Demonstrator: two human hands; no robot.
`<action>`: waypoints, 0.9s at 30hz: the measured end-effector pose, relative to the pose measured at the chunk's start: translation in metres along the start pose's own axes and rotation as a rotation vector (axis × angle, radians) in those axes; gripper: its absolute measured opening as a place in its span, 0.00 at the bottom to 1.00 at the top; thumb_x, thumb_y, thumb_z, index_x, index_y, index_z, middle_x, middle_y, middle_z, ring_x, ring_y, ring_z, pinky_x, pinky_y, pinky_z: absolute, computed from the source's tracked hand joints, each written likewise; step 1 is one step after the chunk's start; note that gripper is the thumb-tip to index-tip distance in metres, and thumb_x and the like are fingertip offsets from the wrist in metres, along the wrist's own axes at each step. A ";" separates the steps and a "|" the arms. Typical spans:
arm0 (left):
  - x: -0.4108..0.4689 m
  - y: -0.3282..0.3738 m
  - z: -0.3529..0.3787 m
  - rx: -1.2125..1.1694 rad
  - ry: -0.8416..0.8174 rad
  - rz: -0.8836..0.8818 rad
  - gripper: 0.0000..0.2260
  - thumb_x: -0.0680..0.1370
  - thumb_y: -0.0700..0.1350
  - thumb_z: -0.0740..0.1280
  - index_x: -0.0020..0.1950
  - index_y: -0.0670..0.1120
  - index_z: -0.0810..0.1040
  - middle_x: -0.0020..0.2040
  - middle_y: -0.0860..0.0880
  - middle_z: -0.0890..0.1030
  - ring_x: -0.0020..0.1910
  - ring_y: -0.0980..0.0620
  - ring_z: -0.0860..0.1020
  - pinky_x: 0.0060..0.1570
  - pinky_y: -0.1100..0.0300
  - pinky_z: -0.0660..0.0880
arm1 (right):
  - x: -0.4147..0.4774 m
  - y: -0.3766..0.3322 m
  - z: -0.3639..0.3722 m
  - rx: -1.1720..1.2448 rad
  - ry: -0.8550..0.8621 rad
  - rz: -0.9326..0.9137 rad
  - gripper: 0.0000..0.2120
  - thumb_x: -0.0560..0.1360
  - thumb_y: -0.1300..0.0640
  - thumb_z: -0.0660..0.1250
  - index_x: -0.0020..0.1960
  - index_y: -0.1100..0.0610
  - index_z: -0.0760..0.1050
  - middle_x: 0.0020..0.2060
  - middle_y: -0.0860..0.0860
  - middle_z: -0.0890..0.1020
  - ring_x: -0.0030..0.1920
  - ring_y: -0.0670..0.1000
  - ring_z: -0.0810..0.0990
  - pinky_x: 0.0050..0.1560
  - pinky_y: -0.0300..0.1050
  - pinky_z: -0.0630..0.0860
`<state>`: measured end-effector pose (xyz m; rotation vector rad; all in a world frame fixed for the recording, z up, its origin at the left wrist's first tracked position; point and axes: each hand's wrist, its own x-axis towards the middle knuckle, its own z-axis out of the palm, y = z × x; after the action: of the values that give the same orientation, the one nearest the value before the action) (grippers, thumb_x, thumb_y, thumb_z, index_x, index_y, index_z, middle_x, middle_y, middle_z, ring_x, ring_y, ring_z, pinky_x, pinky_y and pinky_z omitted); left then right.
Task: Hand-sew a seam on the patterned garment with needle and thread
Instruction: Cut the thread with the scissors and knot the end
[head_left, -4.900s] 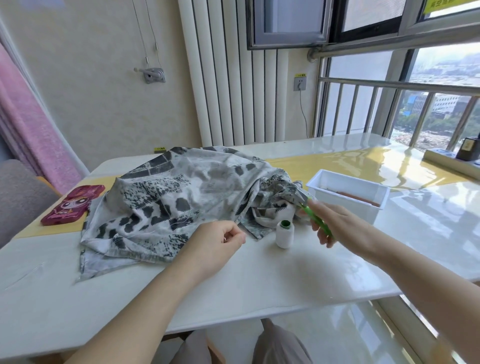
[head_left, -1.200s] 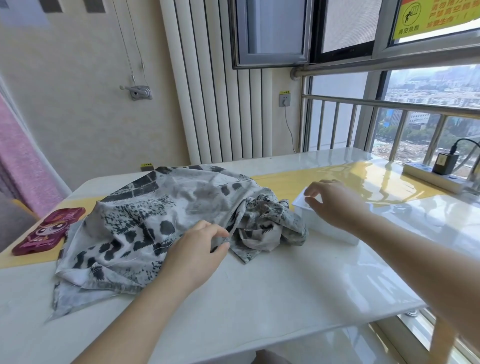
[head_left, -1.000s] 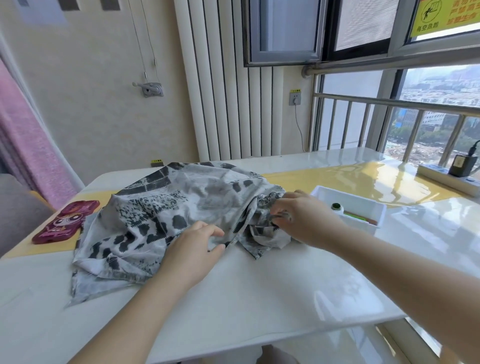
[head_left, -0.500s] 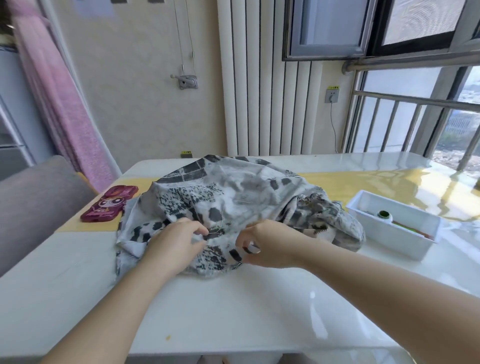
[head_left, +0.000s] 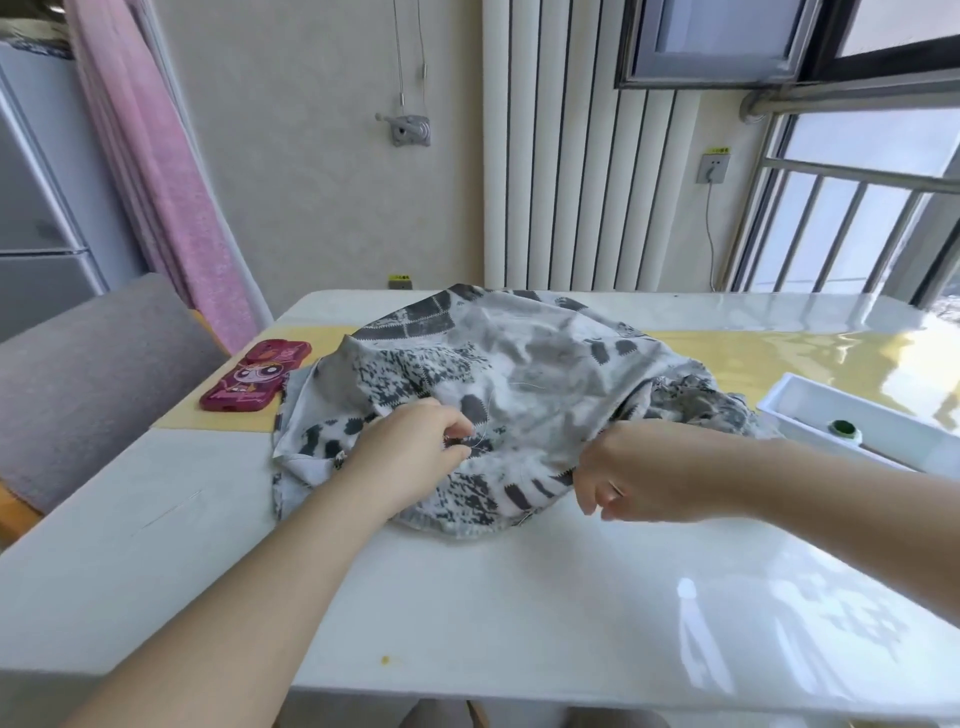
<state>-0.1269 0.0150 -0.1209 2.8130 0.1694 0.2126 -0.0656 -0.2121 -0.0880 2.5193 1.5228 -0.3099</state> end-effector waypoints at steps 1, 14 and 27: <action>0.004 0.005 0.002 -0.004 -0.007 0.015 0.12 0.78 0.50 0.65 0.61 0.55 0.77 0.60 0.57 0.77 0.56 0.56 0.76 0.56 0.55 0.74 | -0.004 0.000 0.005 -0.089 -0.044 -0.056 0.11 0.77 0.54 0.64 0.58 0.46 0.76 0.47 0.40 0.77 0.46 0.45 0.76 0.45 0.39 0.69; 0.037 0.029 0.013 0.013 -0.007 0.058 0.10 0.79 0.49 0.65 0.59 0.56 0.78 0.57 0.58 0.78 0.53 0.59 0.76 0.53 0.57 0.75 | 0.020 0.001 0.006 -0.485 -0.210 -0.458 0.11 0.71 0.67 0.64 0.49 0.55 0.80 0.45 0.49 0.77 0.39 0.51 0.67 0.29 0.36 0.57; 0.077 0.027 0.015 0.002 0.051 0.042 0.11 0.80 0.45 0.63 0.61 0.54 0.77 0.58 0.56 0.76 0.48 0.57 0.75 0.51 0.57 0.74 | -0.009 0.035 0.018 0.497 0.097 -0.012 0.05 0.77 0.56 0.63 0.49 0.56 0.77 0.39 0.47 0.82 0.36 0.42 0.77 0.38 0.34 0.71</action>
<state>-0.0459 -0.0041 -0.1162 2.8163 0.1221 0.2944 -0.0404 -0.2402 -0.1010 2.9328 1.6657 -0.6484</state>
